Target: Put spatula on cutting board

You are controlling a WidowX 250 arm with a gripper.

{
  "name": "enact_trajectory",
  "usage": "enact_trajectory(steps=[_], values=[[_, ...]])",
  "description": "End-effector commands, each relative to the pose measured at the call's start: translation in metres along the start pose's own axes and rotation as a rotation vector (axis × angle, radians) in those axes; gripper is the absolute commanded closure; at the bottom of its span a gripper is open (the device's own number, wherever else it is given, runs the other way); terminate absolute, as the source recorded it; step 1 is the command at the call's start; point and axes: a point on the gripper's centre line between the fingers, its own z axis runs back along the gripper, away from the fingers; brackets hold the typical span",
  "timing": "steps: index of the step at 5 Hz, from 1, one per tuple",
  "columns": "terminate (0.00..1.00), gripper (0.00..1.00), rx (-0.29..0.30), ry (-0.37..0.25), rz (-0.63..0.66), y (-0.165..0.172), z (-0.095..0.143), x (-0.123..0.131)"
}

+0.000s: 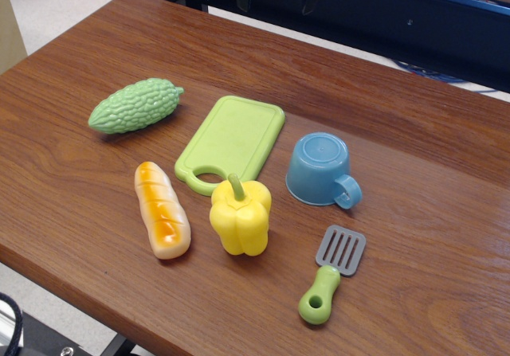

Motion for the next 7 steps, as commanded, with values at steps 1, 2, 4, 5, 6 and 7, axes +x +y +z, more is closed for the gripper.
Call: enact_trajectory(steps=[1,2,4,5,6,7], values=[[0.00,0.00,0.000,0.000,0.000,0.000,0.000,0.000],[0.00,0.00,-0.029,-0.011,-0.054,0.013,0.013,-0.029],[0.00,0.00,-0.095,0.008,-0.188,0.026,0.041,-0.075],[0.00,0.00,-0.121,0.082,-0.230,0.012,0.051,-0.102],[0.00,0.00,-0.147,0.116,-0.310,-0.002,0.059,-0.132],[0.00,0.00,-0.197,0.138,-0.400,-0.008,0.064,-0.162]])
